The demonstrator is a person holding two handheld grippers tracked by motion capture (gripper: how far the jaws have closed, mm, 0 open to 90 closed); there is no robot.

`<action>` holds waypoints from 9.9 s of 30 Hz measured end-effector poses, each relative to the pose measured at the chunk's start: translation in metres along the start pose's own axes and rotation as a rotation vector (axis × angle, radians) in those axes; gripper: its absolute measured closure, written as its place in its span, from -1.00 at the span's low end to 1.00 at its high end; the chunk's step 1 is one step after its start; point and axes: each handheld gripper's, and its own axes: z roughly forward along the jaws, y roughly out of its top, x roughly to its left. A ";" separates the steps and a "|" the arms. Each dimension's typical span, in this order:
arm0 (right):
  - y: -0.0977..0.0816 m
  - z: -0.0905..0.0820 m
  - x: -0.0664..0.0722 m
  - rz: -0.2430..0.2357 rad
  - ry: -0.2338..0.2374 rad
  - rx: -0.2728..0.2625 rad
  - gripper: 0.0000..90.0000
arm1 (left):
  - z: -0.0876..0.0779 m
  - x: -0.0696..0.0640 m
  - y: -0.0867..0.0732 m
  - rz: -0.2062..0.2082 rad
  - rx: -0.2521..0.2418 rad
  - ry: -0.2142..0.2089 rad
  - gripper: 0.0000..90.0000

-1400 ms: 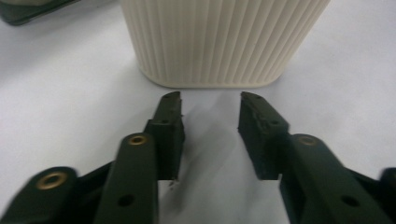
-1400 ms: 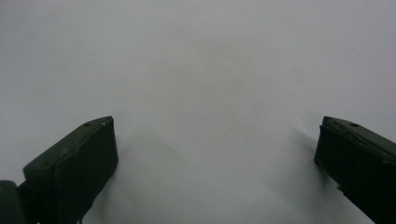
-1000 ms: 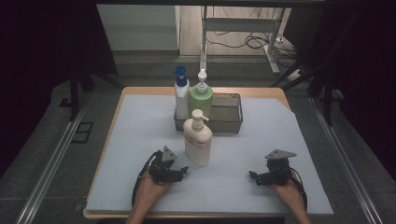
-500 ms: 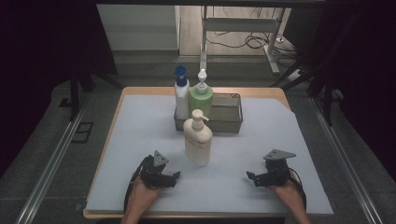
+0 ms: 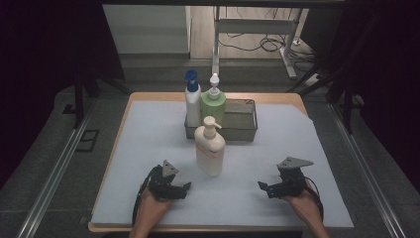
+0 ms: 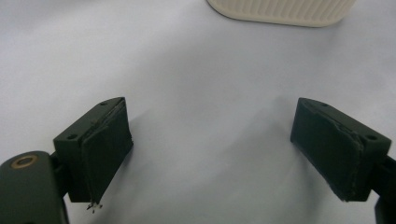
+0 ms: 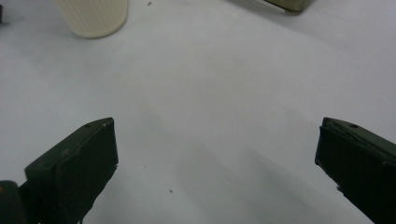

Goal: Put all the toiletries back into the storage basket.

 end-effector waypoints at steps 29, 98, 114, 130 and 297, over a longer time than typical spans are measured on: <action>0.054 0.011 0.039 -0.070 0.100 -0.056 -0.96 | 0.001 -0.001 0.000 -0.007 -0.008 0.004 -0.73; 0.155 0.065 0.105 -0.132 0.073 -0.089 -0.21 | 0.000 -0.001 0.000 -0.003 -0.007 0.003 -0.73; 0.156 0.044 0.094 -0.124 0.048 -0.052 -0.19 | 0.001 -0.001 0.000 -0.008 -0.008 0.000 -0.73; 0.162 0.011 0.068 -0.083 0.024 -0.059 -0.18 | 0.001 -0.001 0.000 -0.006 -0.007 0.000 -0.73; 0.196 0.090 -0.038 0.103 -0.172 -0.078 -0.32 | 0.000 0.000 0.000 -0.002 0.001 0.000 -0.74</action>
